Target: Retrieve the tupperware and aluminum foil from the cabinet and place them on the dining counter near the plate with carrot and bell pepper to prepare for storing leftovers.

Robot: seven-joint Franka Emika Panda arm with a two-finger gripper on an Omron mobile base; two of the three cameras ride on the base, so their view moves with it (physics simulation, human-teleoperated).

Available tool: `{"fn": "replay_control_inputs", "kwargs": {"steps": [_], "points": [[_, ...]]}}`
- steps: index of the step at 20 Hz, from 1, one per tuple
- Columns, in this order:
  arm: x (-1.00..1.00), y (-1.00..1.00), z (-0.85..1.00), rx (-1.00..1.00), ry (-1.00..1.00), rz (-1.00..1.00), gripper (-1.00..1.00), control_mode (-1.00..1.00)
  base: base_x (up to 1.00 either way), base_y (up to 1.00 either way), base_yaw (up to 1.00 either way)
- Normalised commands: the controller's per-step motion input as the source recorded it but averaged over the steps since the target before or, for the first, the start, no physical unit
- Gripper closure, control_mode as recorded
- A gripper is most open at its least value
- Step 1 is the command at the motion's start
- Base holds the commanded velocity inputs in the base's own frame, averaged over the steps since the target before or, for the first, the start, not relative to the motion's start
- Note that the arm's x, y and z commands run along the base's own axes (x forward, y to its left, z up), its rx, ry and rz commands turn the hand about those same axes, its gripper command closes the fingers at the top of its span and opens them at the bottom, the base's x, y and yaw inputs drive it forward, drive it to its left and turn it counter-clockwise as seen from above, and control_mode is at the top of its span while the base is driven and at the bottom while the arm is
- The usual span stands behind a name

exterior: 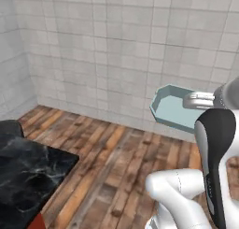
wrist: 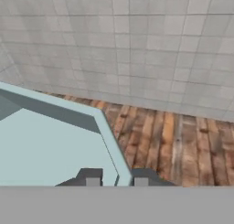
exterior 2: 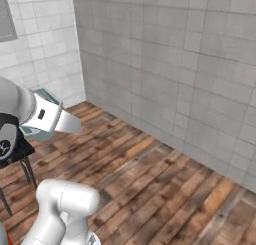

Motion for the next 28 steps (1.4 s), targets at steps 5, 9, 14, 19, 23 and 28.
{"fn": "replay_control_inputs", "kwargs": {"steps": [5,9,14,19,23,28], "points": [[0.0,0.0,0.0,0.0,0.0,0.0,1.0,1.0,1.0,-0.19,0.52],[0.0,0.0,0.0,0.0,0.0,0.0,1.0,1.0,1.0,-0.12,0.6],[0.0,0.0,0.0,0.0,0.0,0.0,1.0,1.0,1.0,-0.04,0.68],[0.0,0.0,0.0,0.0,0.0,0.0,1.0,1.0,1.0,-0.07,0.69],[0.0,0.0,0.0,0.0,0.0,0.0,1.0,1.0,1.0,-0.12,0.7],[0.0,0.0,0.0,0.0,0.0,0.0,1.0,1.0,0.99,-0.28,0.67]]}}
